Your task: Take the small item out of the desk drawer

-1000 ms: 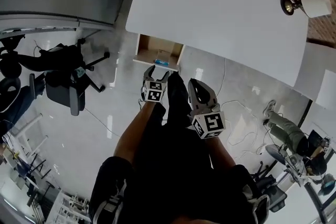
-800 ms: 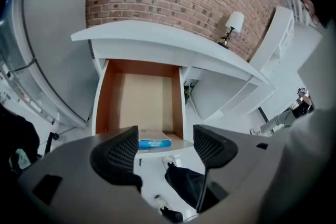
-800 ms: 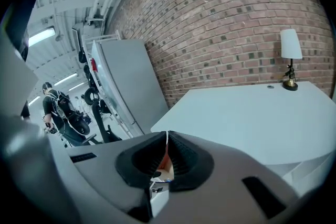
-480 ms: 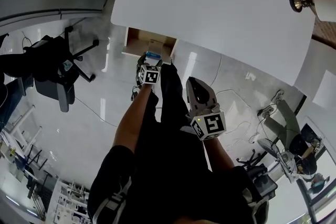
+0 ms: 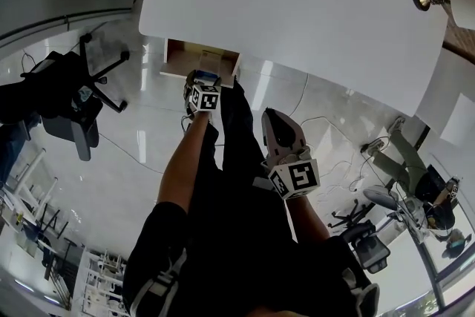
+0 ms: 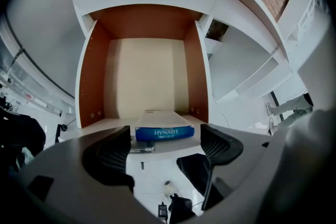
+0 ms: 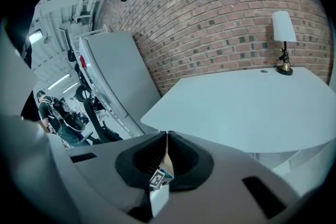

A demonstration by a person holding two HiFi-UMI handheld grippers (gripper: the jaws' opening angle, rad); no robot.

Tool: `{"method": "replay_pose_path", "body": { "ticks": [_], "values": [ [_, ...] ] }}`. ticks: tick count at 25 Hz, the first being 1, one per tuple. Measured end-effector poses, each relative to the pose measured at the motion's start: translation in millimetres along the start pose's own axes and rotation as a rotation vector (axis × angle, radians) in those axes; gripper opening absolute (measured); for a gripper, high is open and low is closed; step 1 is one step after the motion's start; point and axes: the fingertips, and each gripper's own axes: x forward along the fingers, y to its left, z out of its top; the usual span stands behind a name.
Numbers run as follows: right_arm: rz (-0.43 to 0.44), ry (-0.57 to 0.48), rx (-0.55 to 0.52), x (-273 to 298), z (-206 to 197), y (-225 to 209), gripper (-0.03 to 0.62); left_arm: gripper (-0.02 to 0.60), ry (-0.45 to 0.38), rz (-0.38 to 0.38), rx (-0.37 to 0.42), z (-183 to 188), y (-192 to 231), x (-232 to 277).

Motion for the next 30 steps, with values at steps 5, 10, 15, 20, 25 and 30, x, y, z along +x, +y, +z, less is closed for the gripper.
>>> {"method": "replay_pose_path", "body": {
  "ticks": [5,10,15,20,25,30],
  "values": [
    [-0.006,0.008,0.013,3.2,3.0,-12.4,0.032,0.408,0.046,0.022,0.013,0.9,0.4,10.6],
    [-0.024,0.014,0.028,8.9,4.2,-24.6,0.032,0.408,0.067,0.014,0.017,4.9,0.8,19.6],
    [-0.035,0.010,0.033,10.8,6.1,-26.9,0.032,0.408,0.095,-0.004,0.028,5.3,2.4,20.5],
    [-0.038,-0.008,0.027,9.0,9.5,-17.5,0.032,0.407,0.073,-0.012,0.052,4.7,5.8,12.4],
    [-0.036,-0.032,0.012,-2.6,8.8,3.1,0.032,0.405,-0.007,-0.041,0.106,7.9,2.9,-15.5],
    [-0.030,-0.084,-0.022,-33.4,12.1,44.3,0.032,0.405,-0.104,-0.074,0.105,2.0,1.2,-69.2]
  ]
}}
